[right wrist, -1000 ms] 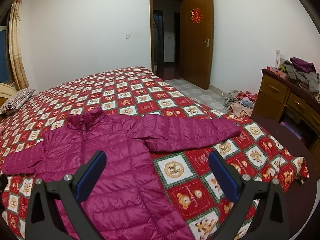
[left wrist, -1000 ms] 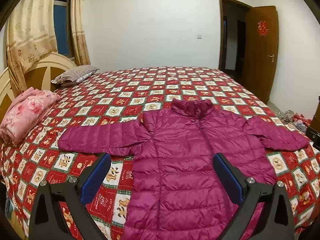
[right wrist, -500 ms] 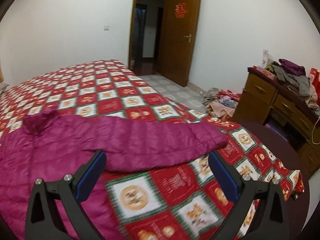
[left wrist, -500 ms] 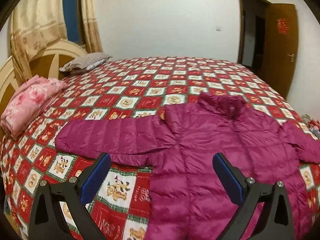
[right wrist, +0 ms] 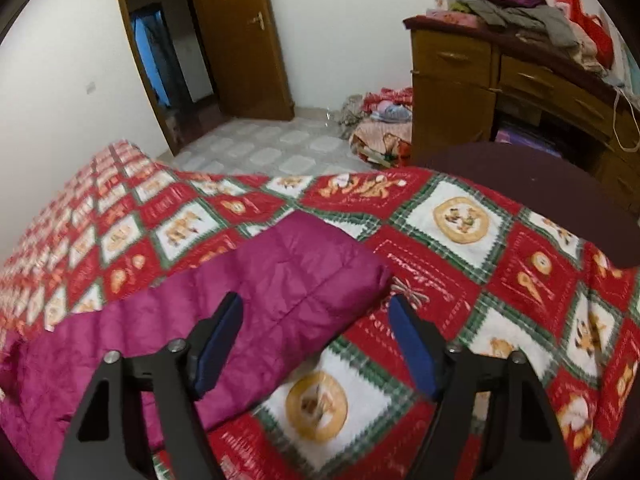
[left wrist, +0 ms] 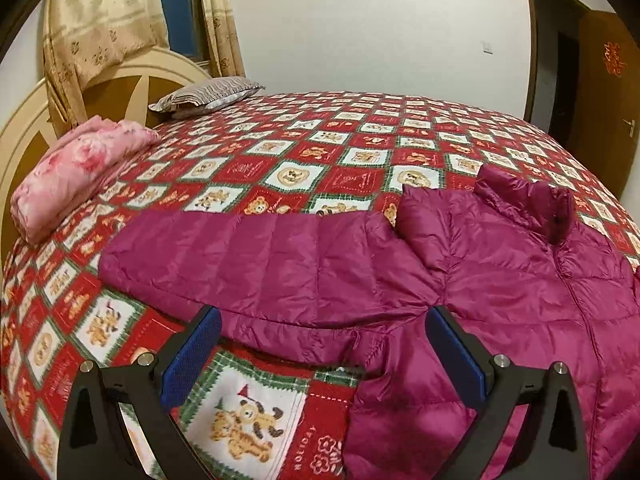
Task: Fold large clothes
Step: 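Grasp the magenta jacket's sleeve cuff with the right gripper, then carry the held sleeve across the jacket body with the right gripper, release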
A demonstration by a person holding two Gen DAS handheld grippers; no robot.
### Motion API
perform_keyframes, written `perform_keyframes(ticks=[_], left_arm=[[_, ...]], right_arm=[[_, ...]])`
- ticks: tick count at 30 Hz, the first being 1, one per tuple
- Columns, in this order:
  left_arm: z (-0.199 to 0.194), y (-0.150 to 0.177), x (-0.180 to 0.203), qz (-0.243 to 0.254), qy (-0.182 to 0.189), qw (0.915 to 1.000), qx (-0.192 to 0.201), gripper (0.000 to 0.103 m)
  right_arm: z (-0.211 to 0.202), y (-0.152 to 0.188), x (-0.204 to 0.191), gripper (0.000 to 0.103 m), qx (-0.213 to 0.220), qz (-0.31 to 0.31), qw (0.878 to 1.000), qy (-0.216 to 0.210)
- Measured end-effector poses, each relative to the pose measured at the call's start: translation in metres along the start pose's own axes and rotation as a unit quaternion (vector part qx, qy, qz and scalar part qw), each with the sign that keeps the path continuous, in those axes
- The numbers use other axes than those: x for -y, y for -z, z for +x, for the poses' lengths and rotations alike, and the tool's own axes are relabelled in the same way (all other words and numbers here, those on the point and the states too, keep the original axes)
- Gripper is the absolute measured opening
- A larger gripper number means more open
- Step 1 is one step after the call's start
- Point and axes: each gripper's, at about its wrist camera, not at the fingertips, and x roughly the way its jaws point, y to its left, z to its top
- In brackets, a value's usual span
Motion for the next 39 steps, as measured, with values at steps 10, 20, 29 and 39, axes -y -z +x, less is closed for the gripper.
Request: perform_keyframes(ticks=[10,20,29,39], left_arm=[[0.023,0.02,0.013,0.027,0.006,0.9994,-0.02,0.102],[-0.017,0.014,-0.004,-0.01,0.052,0.9985,-0.01,0.102],[-0.09,0.006,-0.019,-0.018,0.1,0.9938,0.046,0.102],[-0.107,0.01,-0.046,-0.021,0.102,0.9933,0.05,0.102]], right_arm=[[0.026,0.006,-0.006,0.044,0.007,-0.037,0.998,0.052],[-0.021,-0.007,-0.013,0.011,0.036,-0.049,0.998,-0.022],[-0.149,0.012,-0.113,0.01,0.096,-0.158,0.966,-0.179],[-0.213,0.121,-0.253,0.01,0.032,-0.274,0.894,-0.354]])
